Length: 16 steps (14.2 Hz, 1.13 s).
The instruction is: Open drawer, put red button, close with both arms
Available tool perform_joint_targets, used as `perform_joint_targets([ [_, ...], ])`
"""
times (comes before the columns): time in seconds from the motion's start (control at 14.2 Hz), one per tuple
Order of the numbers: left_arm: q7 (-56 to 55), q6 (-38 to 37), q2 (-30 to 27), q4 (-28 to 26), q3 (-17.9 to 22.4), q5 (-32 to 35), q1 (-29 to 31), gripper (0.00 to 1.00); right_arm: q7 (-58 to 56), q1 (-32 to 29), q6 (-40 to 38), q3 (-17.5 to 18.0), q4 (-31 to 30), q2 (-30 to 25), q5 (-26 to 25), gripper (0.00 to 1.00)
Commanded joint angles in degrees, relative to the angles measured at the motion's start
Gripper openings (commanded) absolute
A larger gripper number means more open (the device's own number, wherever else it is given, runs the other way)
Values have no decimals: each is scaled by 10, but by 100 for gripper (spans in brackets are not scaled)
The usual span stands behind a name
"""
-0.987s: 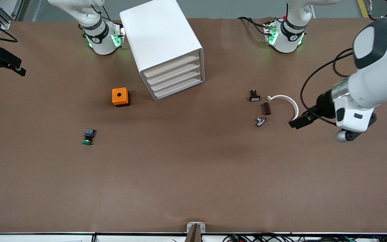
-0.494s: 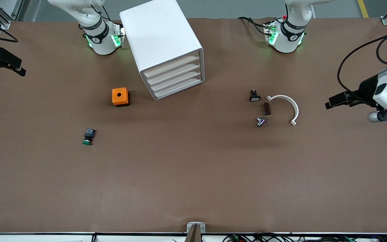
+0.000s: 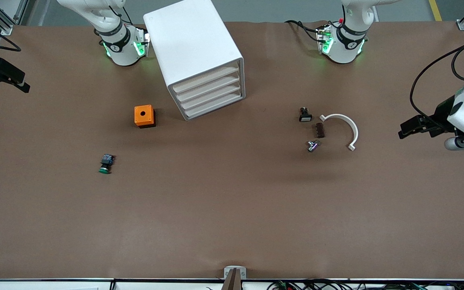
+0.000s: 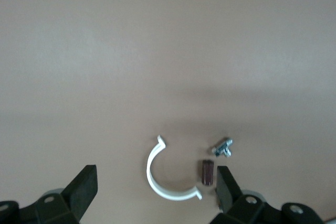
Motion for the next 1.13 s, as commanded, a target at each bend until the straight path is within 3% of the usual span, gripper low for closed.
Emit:
perform_joint_targets([
  [0.0,8,11,15,29,-4,11,1,100,2,-1,4,3,-10,-13,-5,100],
  [0.21,7,11,25,44,5,17,-28,100,-1,-1,6,3,-10,-13,-5,100],
  [0.42,8,11,22,44,108,20,-113,100,-2,0,12,4,-10,-13,-5,100],
  [1.06,-2,-47,-33,39,96,21,-105,100,-1,-2,6,3,-11,-13,-5,100],
])
